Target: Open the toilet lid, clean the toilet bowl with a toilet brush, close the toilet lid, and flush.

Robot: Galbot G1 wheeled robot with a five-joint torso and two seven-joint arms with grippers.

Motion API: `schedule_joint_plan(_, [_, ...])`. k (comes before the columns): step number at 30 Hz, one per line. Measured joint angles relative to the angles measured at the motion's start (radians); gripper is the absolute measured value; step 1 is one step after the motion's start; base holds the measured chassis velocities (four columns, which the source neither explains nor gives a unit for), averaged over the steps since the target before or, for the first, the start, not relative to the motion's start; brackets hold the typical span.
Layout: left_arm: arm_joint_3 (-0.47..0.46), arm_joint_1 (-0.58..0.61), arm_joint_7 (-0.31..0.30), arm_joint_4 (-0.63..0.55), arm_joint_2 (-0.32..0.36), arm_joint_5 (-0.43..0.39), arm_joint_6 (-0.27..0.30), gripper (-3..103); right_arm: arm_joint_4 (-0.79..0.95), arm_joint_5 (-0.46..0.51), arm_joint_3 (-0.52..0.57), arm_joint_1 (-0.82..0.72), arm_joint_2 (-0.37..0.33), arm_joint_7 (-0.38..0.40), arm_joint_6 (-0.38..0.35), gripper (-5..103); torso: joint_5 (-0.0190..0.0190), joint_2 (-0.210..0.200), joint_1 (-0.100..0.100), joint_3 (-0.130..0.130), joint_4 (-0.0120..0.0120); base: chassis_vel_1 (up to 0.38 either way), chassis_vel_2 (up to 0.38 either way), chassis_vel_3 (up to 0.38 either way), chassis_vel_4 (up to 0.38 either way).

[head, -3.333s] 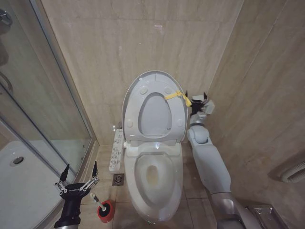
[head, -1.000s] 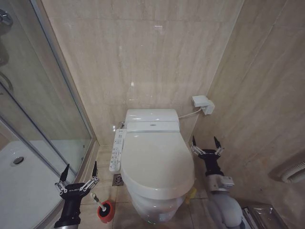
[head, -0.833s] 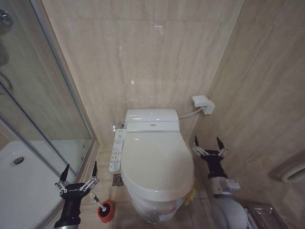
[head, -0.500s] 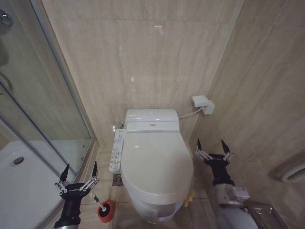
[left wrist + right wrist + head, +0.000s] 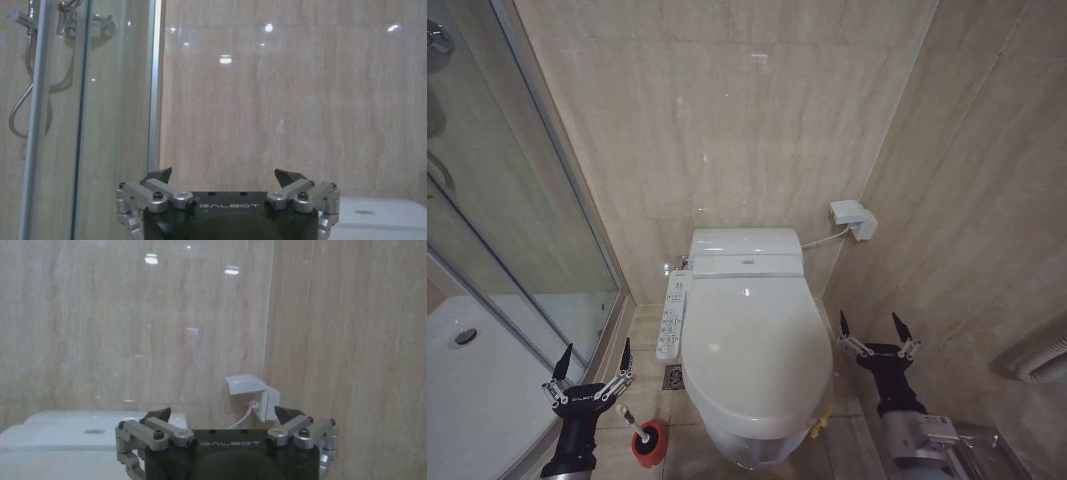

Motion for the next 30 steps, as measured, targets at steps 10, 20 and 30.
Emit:
schedule_joint_plan(10, [0.0,0.0,0.0,0.0,0.0,0.0,0.0,100,0.043,-0.043,0.007,-0.007,0.049,-0.011,-0.031,100,0.0,0.0,0.0,0.0,0.0,0.0,0.0,0.0,0.0])
schedule_joint_plan(20, [0.0,0.0,0.0,0.0,0.0,0.0,0.0,100,0.048,-0.053,0.016,-0.002,0.071,-0.012,-0.021,100,0.0,0.0,0.0,0.0,0.0,0.0,0.0,0.0,0.0])
schedule_joint_plan(30, [0.0,0.0,0.0,0.0,0.0,0.0,0.0,100,0.05,-0.04,0.026,-0.002,0.065,-0.022,-0.02,100,0.0,0.0,0.0,0.0,0.0,0.0,0.0,0.0,0.0])
